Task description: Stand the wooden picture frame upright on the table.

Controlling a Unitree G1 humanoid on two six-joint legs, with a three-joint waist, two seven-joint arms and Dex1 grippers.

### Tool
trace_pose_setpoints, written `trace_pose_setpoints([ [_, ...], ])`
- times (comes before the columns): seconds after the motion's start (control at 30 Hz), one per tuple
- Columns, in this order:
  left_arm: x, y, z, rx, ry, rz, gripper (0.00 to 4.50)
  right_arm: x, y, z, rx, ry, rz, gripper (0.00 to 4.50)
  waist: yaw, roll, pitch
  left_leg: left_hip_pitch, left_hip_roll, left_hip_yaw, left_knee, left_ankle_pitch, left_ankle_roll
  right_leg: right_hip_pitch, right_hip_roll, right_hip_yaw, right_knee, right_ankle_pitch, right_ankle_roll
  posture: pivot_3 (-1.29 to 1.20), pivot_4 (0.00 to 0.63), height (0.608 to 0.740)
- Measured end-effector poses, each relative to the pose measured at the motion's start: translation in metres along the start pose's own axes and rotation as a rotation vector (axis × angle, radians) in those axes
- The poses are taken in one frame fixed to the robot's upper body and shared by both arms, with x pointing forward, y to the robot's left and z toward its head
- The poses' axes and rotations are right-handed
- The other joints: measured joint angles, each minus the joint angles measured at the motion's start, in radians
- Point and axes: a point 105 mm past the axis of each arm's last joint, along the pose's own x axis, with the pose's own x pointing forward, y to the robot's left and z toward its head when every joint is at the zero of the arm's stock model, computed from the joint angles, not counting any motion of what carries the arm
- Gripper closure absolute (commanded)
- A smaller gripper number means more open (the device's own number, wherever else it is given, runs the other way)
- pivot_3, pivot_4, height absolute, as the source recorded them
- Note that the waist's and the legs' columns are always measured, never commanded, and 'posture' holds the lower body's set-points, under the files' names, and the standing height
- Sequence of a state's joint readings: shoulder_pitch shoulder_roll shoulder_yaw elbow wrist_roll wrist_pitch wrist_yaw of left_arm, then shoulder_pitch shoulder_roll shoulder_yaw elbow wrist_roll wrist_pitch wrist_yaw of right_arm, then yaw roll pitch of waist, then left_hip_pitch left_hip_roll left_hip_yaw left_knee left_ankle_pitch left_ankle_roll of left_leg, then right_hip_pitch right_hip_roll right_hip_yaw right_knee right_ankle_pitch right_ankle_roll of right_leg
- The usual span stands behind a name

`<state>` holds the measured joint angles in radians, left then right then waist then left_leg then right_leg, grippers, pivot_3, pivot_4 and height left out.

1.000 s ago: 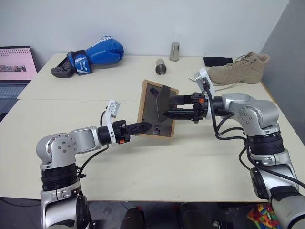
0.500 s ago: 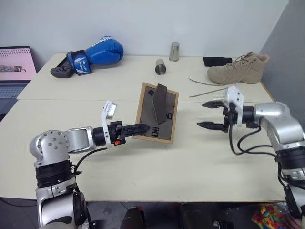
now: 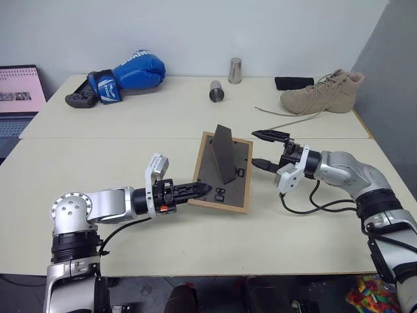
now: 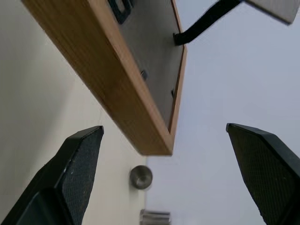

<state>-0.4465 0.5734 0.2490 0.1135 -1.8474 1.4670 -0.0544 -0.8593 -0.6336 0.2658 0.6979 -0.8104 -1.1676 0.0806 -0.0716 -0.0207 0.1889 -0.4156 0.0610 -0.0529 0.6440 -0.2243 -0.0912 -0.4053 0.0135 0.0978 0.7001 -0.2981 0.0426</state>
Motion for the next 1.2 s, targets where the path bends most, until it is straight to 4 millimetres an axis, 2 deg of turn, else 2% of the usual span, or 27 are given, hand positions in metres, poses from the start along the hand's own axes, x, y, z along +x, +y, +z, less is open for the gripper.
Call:
trace_pose_setpoints([
  [0.23,0.006,-0.002,0.0,0.0,-0.058,0.009,3.2,0.026,0.0,0.017,-0.06,-0.12,-0.054,0.04,0.002,0.0,0.0,0.0,-0.001,0.0,0.0,0.0,0.0,0.0,0.0,0.0,0.0,0.0,0.0,0.0,0.15,0.74],
  [0.33,0.006,-0.002,-0.001,0.002,-0.07,0.011,3.2,0.028,-0.001,0.017,-0.076,-0.133,-0.058,0.45,0.006,0.0,0.0,0.0,-0.001,0.0,0.0,0.0,0.0,0.0,0.0,0.001,0.0,0.0,0.0,0.0,0.15,0.74],
  [0.53,0.007,-0.002,-0.007,0.003,-0.068,0.009,3.2,0.029,0.01,0.019,-0.061,-0.146,-0.039,1.94,0.008,0.0,0.0,0.0,-0.001,0.0,0.0,0.0,0.0,0.0,0.0,0.001,0.0,0.0,0.0,0.0,0.15,0.74],
  [0.63,0.007,-0.005,-0.006,-0.003,-0.08,-0.02,3.2,0.03,0.007,0.019,-0.062,-0.15,-0.066,2.66,0.008,0.0,0.0,0.0,-0.001,0.0,0.0,0.0,0.0,0.0,0.0,0.001,0.0,0.0,0.0,0.0,0.15,0.74],
  [0.73,0.006,-0.009,-0.005,-0.01,-0.089,-0.049,3.2,0.031,-0.001,0.018,-0.08,-0.155,-0.087,2.94,0.008,0.0,0.0,0.0,-0.001,0.0,0.0,0.0,0.0,0.0,0.0,0.0,0.0,0.0,0.0,0.0,0.15,0.74],
  [0.8,0.006,-0.009,-0.005,-0.01,-0.088,-0.05,2.51,0.031,0.0,0.018,-0.083,-0.156,-0.089,2.96,0.01,-0.001,0.0,0.0,-0.001,0.0,0.0,0.0,0.0,0.001,0.0,0.0,0.0,0.0,0.0,0.0,0.15,0.74],
  [0.9,0.007,-0.01,-0.007,-0.001,-0.075,-0.05,1.96,0.03,0.007,0.018,-0.084,-0.157,-0.052,3.18,0.011,-0.001,0.0,0.0,-0.001,0.0,0.0,0.0,0.0,0.001,0.0,0.0,0.0,0.0,0.0,0.0,0.15,0.74],
  [1.03,0.006,-0.01,-0.008,0.0,-0.062,-0.051,1.25,0.029,0.011,0.018,-0.088,-0.156,-0.036,3.19,0.011,-0.001,0.0,0.0,-0.001,0.0,0.0,0.0,0.0,0.001,0.0,0.0,0.0,0.0,0.0,0.0,0.15,0.74],
  [1.1,0.0,-0.01,-0.005,0.01,-0.065,-0.033,0.77,0.026,0.011,0.016,-0.091,-0.151,-0.028,3.19,0.011,-0.001,0.0,0.0,-0.001,0.0,0.0,0.0,0.001,0.001,0.0,0.0,0.0,0.0,0.0,0.0,0.15,0.74],
  [1.2,-0.024,-0.007,0.013,0.026,-0.116,0.04,0.22,0.02,0.012,0.015,-0.078,-0.146,-0.02,3.19,0.011,-0.001,0.0,0.0,-0.001,-0.001,0.0,-0.001,0.003,0.0,0.0,0.0,0.0,0.0,0.0,0.0,0.15,0.74],
])
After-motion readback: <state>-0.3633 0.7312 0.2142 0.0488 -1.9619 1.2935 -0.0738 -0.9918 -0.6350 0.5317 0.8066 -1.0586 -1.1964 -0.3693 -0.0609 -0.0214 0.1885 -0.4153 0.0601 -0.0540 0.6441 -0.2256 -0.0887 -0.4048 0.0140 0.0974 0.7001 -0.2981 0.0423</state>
